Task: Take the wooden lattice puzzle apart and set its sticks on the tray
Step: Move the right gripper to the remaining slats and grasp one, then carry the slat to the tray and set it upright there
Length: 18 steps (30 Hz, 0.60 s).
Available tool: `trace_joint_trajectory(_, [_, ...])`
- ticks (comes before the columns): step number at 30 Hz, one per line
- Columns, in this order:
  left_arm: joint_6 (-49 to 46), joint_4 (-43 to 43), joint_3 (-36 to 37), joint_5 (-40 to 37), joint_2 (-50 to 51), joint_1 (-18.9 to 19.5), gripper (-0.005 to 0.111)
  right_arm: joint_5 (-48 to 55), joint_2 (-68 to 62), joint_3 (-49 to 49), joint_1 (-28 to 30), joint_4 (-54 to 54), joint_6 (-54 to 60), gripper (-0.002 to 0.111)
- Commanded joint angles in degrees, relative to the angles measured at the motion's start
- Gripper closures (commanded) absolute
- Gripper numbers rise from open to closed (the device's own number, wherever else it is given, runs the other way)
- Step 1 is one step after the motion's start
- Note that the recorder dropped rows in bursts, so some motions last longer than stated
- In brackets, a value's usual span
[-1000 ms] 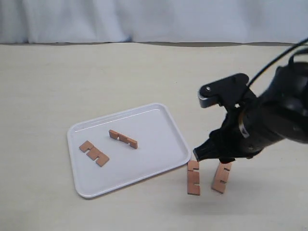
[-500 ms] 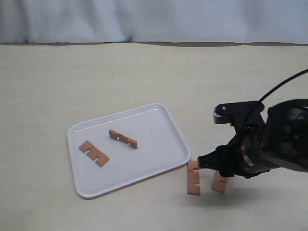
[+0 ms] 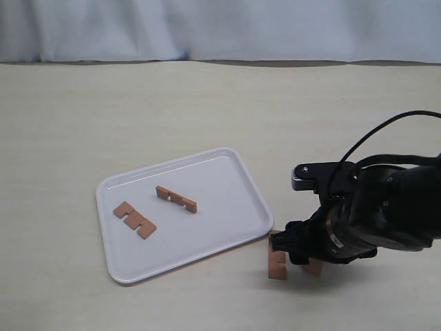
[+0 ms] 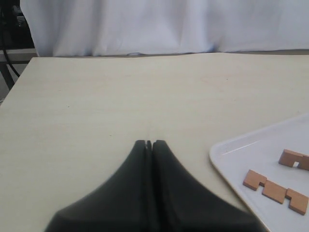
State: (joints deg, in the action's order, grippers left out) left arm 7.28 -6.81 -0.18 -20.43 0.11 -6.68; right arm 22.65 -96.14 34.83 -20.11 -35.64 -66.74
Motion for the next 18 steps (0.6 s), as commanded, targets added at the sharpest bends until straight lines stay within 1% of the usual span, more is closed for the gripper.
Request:
trace_joint_trajectory(1, [0.1,-0.1,0.2,0.4,-0.1,0.0,0.107,-0.1,-1.2,0.4,0.4,-3.7,-3.6,0.039])
trace_joint_trajectory(5, [0.1,-0.1,0.2,0.4,-0.1,0.0,0.107,-0.1,-1.6,0.4,0.4,-7.6,-9.3,0.039])
trace_joint_trajectory(9, [0.1,-0.1,0.2,0.4,-0.1,0.0,0.107,-0.1,-2.2,0.4,0.4,-7.6,-9.8,0.040])
trace_joint_trajectory(10, [0.1,-0.1,0.2,0.4,-0.1,0.0,0.107,-0.1,-2.4,0.4,0.4,-7.6,-10.2,0.043])
trace_joint_trajectory(15, [0.1,-0.1,0.2,0.6,-0.1,0.0,0.107,-0.1,-3.4,0.4,0.4,-7.6,-10.4,0.064])
trace_joint_trajectory(18, [0.1,-0.1,0.2,0.6,-0.1,0.0,0.107,0.0,-3.7,0.4,0.6,-7.4,-10.4,0.073])
